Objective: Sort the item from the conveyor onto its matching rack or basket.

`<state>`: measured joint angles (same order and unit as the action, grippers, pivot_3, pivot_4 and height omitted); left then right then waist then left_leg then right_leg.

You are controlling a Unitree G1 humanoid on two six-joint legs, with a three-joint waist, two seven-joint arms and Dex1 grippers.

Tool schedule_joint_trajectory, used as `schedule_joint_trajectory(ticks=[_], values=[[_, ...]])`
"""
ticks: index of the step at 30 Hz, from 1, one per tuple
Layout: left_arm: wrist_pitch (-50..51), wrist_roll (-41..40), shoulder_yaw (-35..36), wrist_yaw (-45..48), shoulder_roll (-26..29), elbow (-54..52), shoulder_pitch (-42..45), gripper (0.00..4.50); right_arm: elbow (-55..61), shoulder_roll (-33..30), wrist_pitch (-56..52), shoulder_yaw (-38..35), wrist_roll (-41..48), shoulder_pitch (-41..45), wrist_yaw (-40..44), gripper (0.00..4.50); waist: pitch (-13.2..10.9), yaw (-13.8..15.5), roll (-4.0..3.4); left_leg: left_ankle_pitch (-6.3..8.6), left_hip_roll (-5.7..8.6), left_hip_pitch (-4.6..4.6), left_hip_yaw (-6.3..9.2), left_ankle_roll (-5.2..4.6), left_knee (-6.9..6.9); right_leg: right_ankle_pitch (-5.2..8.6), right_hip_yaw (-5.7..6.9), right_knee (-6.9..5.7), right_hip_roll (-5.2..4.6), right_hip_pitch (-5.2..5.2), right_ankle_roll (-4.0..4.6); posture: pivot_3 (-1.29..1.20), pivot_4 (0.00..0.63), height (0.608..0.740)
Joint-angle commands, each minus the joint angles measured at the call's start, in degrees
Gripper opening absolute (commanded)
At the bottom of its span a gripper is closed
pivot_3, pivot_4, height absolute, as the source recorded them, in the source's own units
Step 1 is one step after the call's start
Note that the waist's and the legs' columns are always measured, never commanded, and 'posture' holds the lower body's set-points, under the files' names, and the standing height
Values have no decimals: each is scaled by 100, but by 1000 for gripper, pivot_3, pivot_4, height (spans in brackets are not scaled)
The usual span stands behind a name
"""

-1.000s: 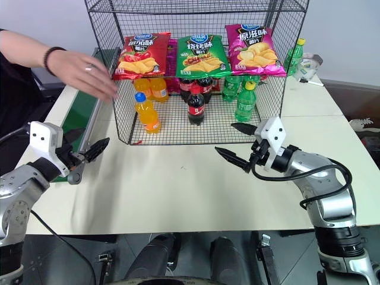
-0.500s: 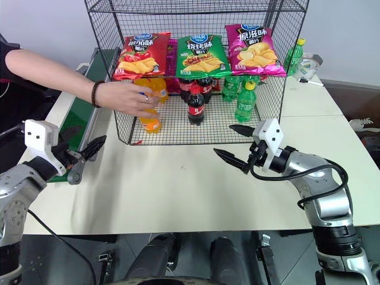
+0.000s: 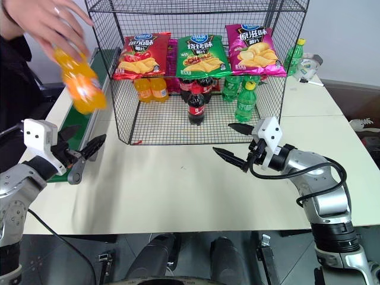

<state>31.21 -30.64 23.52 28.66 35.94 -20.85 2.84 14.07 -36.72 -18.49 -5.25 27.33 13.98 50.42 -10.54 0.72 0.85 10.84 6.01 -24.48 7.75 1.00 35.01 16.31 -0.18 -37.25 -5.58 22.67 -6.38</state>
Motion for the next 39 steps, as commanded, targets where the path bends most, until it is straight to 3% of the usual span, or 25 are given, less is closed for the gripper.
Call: schedule_joint_trajectory(ticks=[1,16,29,39], values=[[6,-47,101,-26,65,-216,55,4430,156,5,24,-74,50,82,-18,4500,0,-1,0,0,0,0,0,0,0,0,0,0,0,0,0,0,150,740],[210,-77,166,-115,57,-391,-112,4430,180,-1,-39,-116,96,-12,35,4500,0,0,-1,0,0,-1,0,0,-1,0,0,1,0,0,1,0,150,740],[-665,311,1085,-1172,-421,613,172,4430,-331,198,228,114,-113,592,133,4500,-1,-1,-1,0,-1,-1,0,0,-3,-1,1,3,1,2,-1,0,150,740],[-1329,821,1089,-1598,-405,1350,478,4430,-307,314,297,186,-199,669,45,4500,-1,0,0,0,1,0,0,0,-2,-5,2,4,1,7,-8,0,150,740]])
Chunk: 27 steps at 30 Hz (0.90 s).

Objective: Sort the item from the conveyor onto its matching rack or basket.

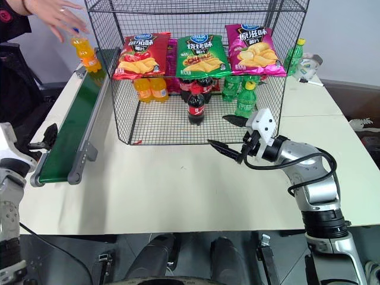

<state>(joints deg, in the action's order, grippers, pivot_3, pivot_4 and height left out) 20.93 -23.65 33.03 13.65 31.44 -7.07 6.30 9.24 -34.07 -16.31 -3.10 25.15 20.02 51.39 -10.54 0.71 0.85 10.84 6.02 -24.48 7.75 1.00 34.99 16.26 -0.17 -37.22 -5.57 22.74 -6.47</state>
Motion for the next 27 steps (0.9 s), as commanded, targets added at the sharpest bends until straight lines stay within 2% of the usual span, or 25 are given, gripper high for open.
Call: schedule_joint_trajectory(ticks=[1,7,14,27], values=[[-353,169,118,-132,42,31,155,4430,225,65,68,-32,16,49,-84,4500,0,0,0,0,0,0,0,0,0,-2,0,0,0,0,-4,0,150,740],[-445,283,-112,-239,-19,491,548,4430,515,41,-25,-129,81,-235,-217,4500,0,14,0,0,0,0,1,0,1,-5,2,-1,0,2,-10,0,150,740],[-440,305,-291,-197,-117,556,588,4430,835,48,-193,-136,143,-477,-357,4500,0,-14,0,0,0,0,1,0,2,-7,1,-2,1,0,-12,0,150,740],[-540,252,-103,-196,-100,606,457,4430,719,78,-281,-1,148,-182,-332,4500,0,-4,0,0,0,0,1,0,2,-7,1,-2,1,0,-13,0,150,740]])
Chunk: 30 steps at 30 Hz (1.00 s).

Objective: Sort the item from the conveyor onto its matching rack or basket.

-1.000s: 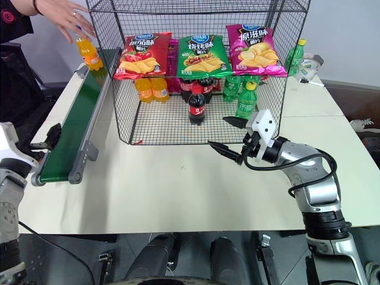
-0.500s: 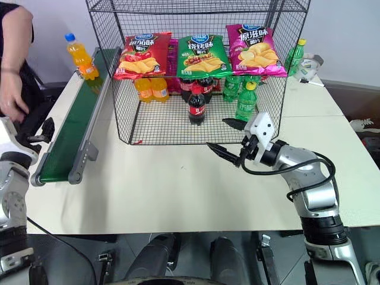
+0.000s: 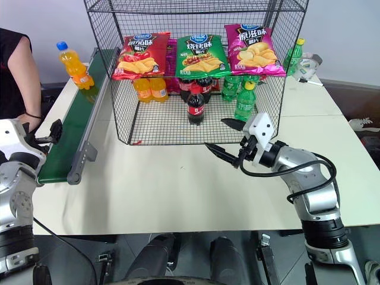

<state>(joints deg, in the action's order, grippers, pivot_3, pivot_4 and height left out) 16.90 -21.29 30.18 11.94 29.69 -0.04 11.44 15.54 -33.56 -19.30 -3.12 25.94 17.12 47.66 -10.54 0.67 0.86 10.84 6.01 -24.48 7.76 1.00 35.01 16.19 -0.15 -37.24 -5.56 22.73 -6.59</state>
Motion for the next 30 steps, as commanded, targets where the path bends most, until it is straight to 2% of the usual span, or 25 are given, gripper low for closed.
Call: schedule_joint_trajectory(ticks=[1,30], values=[[-149,17,186,-28,57,-113,-89,4430,68,32,26,16,65,121,58,4500,0,0,0,0,0,0,0,0,0,0,0,0,0,2,0,0,150,740],[-511,50,119,125,208,463,76,4430,790,392,-238,217,508,-294,-76,4500,0,2,0,0,0,1,1,0,0,0,0,0,0,10,0,0,150,740]])
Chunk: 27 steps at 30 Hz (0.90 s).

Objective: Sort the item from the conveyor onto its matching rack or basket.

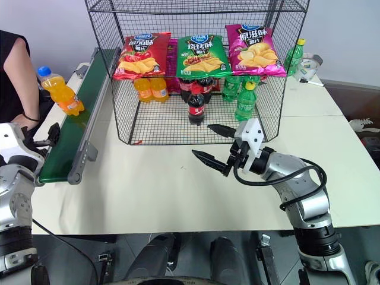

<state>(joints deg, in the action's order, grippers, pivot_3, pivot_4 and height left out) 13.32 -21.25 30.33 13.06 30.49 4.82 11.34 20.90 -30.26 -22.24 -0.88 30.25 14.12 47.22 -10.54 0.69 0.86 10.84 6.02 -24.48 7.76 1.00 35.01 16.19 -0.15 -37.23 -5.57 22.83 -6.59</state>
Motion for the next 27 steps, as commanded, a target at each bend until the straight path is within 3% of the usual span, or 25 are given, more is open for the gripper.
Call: schedule_joint_trajectory(ticks=[1,27], values=[[-164,39,111,11,126,-4,102,4430,234,72,72,12,59,11,-35,4500,0,-1,0,0,0,0,0,0,-1,0,0,0,0,0,0,0,150,740],[-192,25,113,-9,105,32,259,4430,-56,67,423,26,-106,-77,120,4500,0,-1,0,0,0,0,0,0,2,0,1,0,0,0,-1,0,150,740]])
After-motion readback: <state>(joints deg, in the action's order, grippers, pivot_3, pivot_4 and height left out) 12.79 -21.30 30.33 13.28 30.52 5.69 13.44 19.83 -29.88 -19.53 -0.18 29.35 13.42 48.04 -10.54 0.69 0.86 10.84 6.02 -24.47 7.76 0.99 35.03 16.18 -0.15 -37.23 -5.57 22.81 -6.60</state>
